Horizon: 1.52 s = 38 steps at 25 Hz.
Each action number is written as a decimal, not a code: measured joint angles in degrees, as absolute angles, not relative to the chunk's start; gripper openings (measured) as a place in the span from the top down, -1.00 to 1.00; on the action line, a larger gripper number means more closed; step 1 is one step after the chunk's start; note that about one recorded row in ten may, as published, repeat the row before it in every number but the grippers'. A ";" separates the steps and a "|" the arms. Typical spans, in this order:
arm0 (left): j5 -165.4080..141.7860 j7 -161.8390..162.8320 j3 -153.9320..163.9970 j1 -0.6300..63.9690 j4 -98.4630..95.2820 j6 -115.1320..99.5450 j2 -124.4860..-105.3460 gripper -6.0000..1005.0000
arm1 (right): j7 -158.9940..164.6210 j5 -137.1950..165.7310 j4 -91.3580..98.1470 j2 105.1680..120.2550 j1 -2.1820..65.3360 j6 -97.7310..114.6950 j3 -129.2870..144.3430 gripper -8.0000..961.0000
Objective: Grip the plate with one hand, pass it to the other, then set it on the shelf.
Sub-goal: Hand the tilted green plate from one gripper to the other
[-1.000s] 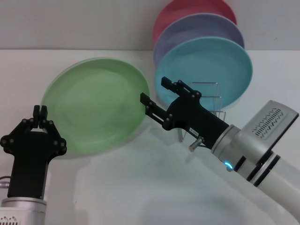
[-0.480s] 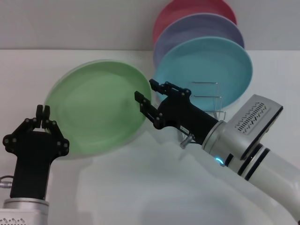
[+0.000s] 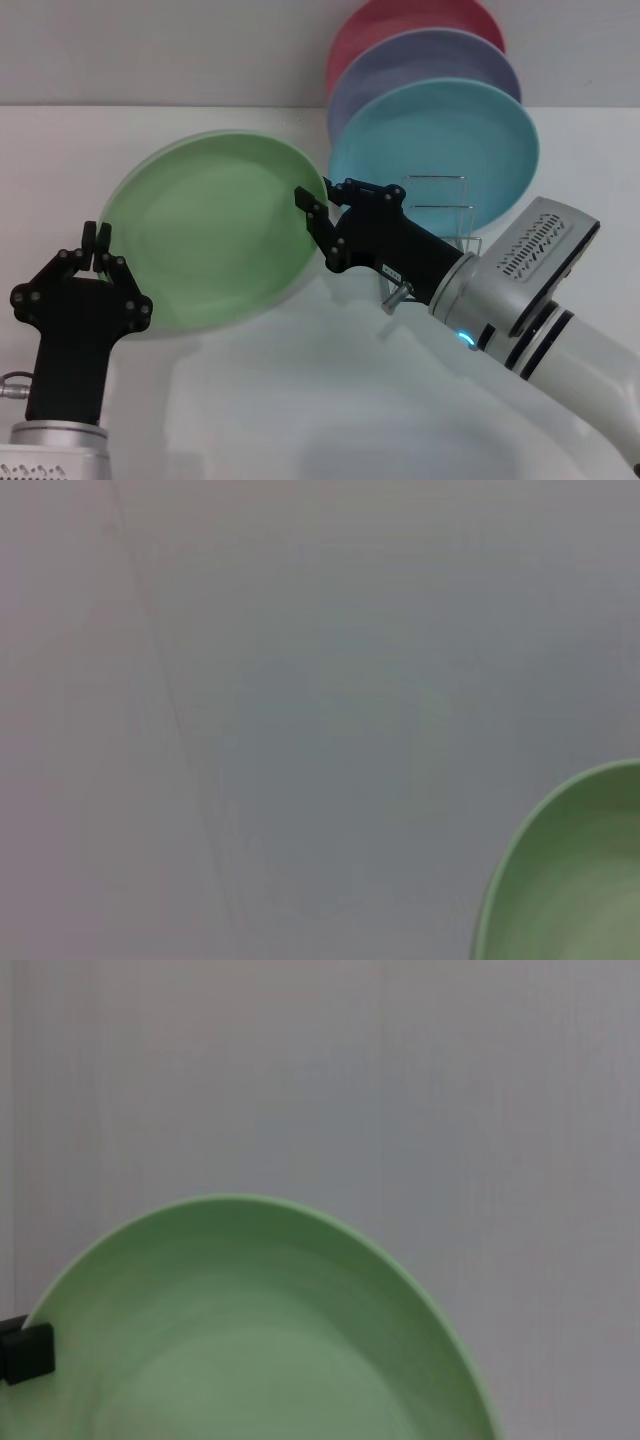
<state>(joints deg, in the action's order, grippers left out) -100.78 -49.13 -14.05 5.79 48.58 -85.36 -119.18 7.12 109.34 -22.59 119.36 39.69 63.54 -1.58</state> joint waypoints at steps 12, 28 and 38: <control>-100.07 -51.25 -14.44 5.63 49.08 -85.14 -119.18 0.91 | 5.04 109.13 -22.71 119.44 39.24 63.47 -3.10 0.61; -99.75 -51.47 -14.28 5.85 49.02 -84.97 -119.18 0.91 | 4.91 109.23 -23.38 119.44 39.45 61.81 -3.78 0.61; -99.75 -51.50 -14.23 6.15 48.86 -84.46 -119.18 0.91 | 4.91 109.25 -23.69 119.44 39.34 61.73 -3.78 0.61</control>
